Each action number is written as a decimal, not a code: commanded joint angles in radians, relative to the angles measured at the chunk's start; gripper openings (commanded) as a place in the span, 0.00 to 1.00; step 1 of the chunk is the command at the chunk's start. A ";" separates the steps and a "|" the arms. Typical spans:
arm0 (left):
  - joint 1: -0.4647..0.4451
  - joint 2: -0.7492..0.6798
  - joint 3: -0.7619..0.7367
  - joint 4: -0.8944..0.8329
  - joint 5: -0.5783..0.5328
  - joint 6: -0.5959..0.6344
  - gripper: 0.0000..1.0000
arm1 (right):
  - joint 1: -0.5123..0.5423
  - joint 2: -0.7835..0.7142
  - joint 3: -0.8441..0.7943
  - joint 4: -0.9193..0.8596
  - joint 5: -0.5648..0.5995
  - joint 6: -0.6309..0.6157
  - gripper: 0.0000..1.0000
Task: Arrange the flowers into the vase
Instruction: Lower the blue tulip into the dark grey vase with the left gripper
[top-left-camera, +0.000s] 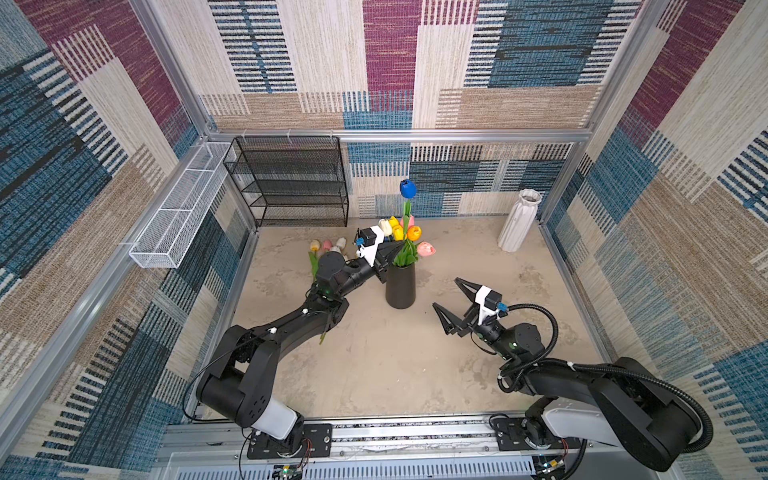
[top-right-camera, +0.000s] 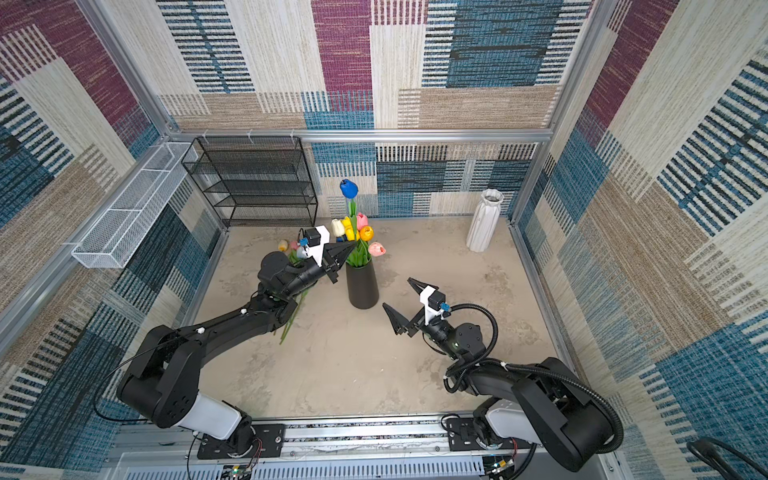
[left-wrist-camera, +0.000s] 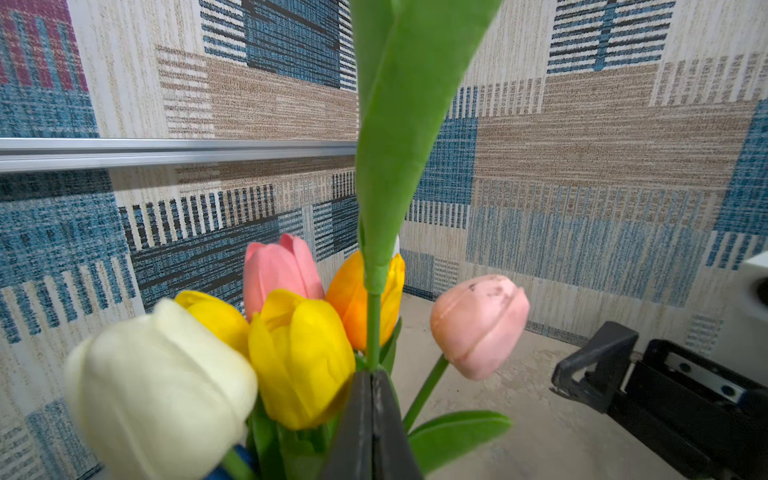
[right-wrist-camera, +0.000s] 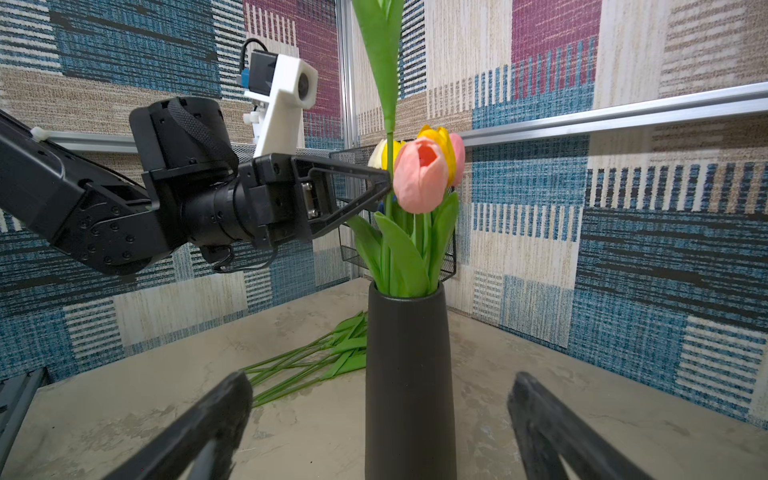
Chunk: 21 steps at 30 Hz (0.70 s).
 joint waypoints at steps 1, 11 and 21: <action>-0.001 0.009 -0.018 0.042 -0.019 0.011 0.00 | -0.002 0.003 0.007 0.030 -0.007 0.004 1.00; -0.008 0.048 -0.064 0.125 -0.030 -0.004 0.00 | -0.002 0.017 0.012 0.024 -0.010 0.004 1.00; -0.031 -0.020 -0.129 0.064 -0.098 0.048 0.26 | -0.002 0.043 0.021 0.025 -0.018 0.014 1.00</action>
